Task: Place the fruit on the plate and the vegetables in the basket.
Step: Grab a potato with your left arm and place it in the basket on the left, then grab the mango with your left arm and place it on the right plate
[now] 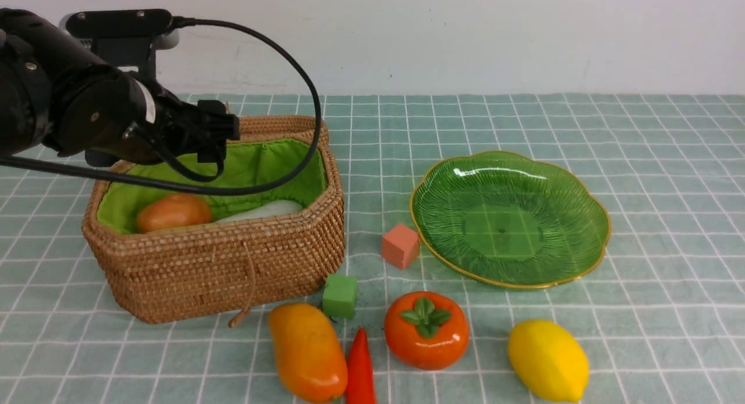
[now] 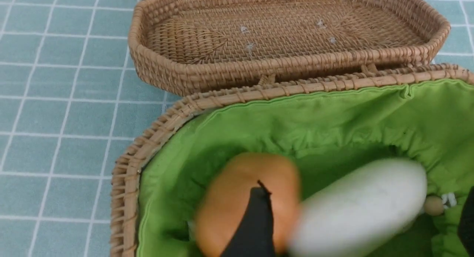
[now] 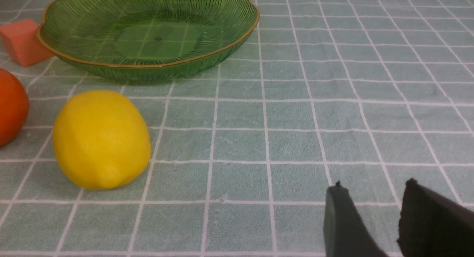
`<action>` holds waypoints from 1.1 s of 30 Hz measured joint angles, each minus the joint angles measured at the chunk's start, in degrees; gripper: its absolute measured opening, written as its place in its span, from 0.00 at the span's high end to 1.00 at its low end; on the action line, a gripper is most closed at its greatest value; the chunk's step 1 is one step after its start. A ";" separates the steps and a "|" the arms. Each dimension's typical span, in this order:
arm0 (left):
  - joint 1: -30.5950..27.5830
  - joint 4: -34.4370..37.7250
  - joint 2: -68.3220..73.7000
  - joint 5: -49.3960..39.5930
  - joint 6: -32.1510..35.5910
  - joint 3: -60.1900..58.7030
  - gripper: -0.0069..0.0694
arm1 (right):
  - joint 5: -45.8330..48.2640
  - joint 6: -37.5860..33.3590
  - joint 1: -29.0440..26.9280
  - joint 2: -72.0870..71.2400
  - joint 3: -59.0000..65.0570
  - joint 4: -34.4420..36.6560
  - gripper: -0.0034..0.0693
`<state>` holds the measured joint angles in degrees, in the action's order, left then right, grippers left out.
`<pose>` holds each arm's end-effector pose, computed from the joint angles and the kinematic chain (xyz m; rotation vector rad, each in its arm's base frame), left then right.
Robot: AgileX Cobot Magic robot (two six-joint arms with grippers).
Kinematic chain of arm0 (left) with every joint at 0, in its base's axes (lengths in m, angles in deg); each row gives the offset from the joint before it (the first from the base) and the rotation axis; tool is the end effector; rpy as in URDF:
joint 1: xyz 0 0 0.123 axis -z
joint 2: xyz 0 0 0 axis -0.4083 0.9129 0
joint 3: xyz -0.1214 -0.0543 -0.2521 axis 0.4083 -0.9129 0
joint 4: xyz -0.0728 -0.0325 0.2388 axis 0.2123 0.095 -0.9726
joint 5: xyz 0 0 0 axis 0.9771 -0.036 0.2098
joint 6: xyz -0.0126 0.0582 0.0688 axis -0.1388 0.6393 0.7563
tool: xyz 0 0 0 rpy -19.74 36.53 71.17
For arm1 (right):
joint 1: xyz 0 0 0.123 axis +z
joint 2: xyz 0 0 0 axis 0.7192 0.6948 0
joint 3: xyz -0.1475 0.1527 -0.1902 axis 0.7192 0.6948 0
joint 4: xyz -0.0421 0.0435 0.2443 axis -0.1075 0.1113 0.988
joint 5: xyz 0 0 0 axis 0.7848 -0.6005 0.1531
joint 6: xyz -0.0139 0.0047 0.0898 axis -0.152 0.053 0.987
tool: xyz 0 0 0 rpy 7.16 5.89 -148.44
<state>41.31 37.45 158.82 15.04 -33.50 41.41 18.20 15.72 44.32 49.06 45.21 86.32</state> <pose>0.3386 -0.0831 0.3084 -0.0857 2.2684 -0.0378 0.0520 0.0014 0.1731 -0.0185 1.8796 -0.0076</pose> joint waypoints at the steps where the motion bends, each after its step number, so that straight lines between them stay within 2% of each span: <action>1: 0.00 0.47 0.00 -1.10 -0.13 0.00 0.03 | 0.00 0.00 0.00 0.00 0.00 0.00 0.62; 3: 0.00 2.17 -0.23 -3.42 -0.12 0.00 0.04 | 0.00 0.00 0.00 0.00 0.00 0.00 0.62; 7: 0.00 10.39 -1.41 -12.67 0.67 0.00 0.08 | 0.00 0.00 0.00 0.00 0.00 0.00 0.62; 8: 0.00 14.69 -1.68 -18.24 1.73 0.00 0.11 | 0.00 0.00 0.00 0.00 0.00 0.00 0.62; 10: 0.23 21.62 -1.68 -23.72 4.33 -0.59 0.15 | 0.00 0.00 0.00 0.00 0.00 0.00 0.62; 13: 1.61 27.60 -1.68 -26.17 6.46 -1.65 0.18 | 0.00 0.00 0.00 0.00 0.00 0.00 0.62; 15: 5.29 33.19 -1.55 -25.06 6.62 -2.16 0.20 | 0.00 0.00 0.00 0.00 0.00 0.00 0.62; 22: 16.03 34.14 3.49 -16.48 0.95 -2.18 0.18 | 0.00 0.00 0.00 -0.05 0.00 -0.07 0.62; 33: 17.44 31.30 13.49 -16.57 -1.02 -2.18 0.14 | 0.00 0.00 0.00 -0.05 0.00 -0.13 0.62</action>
<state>58.74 68.75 172.32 -1.52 -34.52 39.22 18.20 15.72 44.32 49.02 45.21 86.19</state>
